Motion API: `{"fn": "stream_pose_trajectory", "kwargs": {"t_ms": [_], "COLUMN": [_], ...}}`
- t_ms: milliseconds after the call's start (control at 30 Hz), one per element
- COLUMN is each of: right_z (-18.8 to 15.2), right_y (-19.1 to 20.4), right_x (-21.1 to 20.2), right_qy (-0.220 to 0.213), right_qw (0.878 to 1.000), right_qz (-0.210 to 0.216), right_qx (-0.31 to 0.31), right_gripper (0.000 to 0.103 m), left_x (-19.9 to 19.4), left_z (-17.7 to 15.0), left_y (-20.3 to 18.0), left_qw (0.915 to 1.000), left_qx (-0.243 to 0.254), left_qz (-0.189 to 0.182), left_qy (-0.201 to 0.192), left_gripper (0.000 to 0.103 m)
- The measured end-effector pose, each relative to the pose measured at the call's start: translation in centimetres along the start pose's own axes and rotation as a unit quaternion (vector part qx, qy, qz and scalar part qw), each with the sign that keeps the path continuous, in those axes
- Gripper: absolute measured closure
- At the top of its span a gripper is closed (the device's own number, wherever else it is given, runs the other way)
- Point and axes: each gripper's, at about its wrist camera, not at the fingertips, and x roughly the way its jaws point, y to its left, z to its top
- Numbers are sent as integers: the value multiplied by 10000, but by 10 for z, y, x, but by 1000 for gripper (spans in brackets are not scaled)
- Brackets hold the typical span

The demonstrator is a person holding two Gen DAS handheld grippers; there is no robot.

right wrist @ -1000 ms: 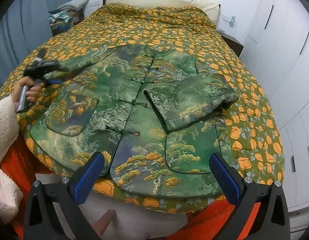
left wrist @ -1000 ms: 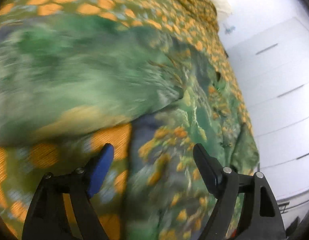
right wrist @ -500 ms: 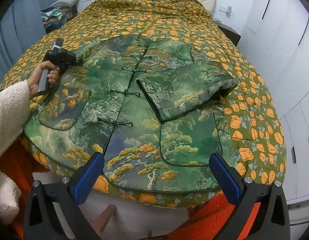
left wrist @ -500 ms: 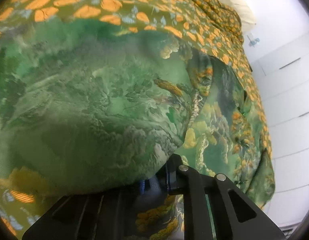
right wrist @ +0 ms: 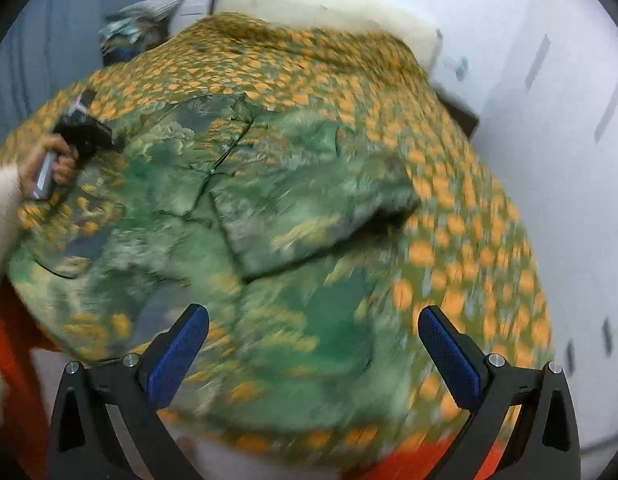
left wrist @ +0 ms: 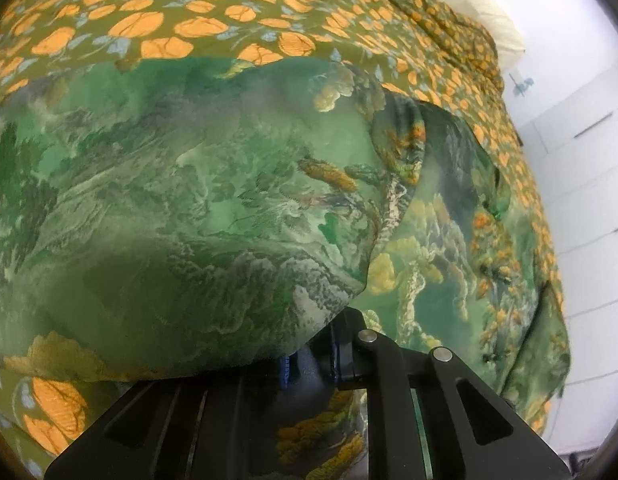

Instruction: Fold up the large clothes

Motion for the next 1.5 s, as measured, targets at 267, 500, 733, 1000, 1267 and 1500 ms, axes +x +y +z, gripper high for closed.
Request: {"fn": "stream_pose_trajectory", "kwargs": {"t_ms": [267,500,733,1000,1267,1500], "right_z": [29,48,79,58,-51,-108], "right_y": [73,29,-82,-275,-396,-444], "right_x": [145,151,91,56,104,127], "right_qy": [328,560,41,-160,453,829], "right_qw": [9823,9926,9938,9684,9169,8900], "right_qz": [110,597,802,-46,-282,-728], "right_qx": [-1841,-901,775,2488,3955,4423], "right_gripper": [0,78,91,91,91,93], "left_x": [-9,-55,-126,-171,-171,-175], "left_z": [-13,-45,-86,-130,-167,-189], "left_y": [10,8,-13,-32,-25,-8], "left_qw": [9996,9976,9963,9933,9929,9944], "left_qx": [91,562,818,1013,1060,792], "left_qz": [272,406,-46,-79,366,603], "left_qy": [59,87,-252,-554,-405,-352], "left_gripper": [70,59,50,45,40,35]}}
